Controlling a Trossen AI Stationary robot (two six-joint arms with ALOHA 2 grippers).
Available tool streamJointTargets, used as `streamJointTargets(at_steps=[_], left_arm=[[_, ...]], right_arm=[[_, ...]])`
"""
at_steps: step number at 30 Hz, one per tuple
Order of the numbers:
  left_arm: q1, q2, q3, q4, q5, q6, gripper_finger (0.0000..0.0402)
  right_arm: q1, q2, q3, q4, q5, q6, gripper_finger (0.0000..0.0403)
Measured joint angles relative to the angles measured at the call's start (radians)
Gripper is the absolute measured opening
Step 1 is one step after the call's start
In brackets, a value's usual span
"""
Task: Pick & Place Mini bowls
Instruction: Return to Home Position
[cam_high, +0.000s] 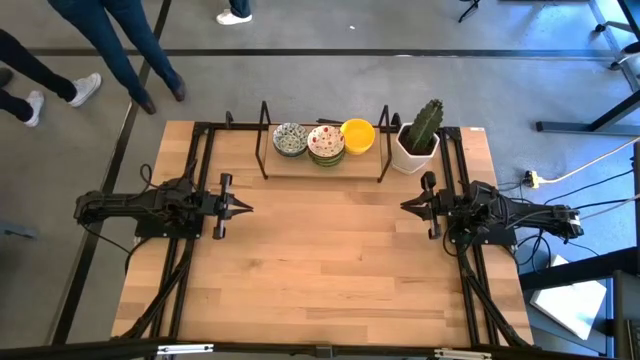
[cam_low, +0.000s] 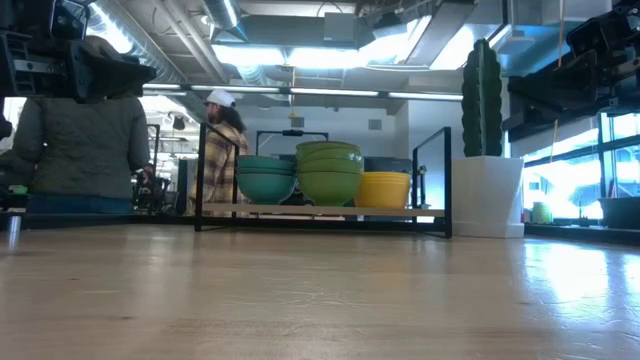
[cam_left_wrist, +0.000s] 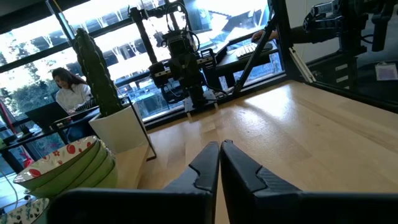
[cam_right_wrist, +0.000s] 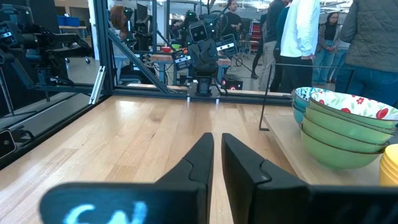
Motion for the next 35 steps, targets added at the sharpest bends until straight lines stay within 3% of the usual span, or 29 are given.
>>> streamJointTargets(at_steps=[35], left_arm=[[0.0,0.0,0.0,0.0,0.0,0.0,0.0009]], right_arm=[[0.0,0.0,0.0,0.0,0.0,0.0,0.0035]])
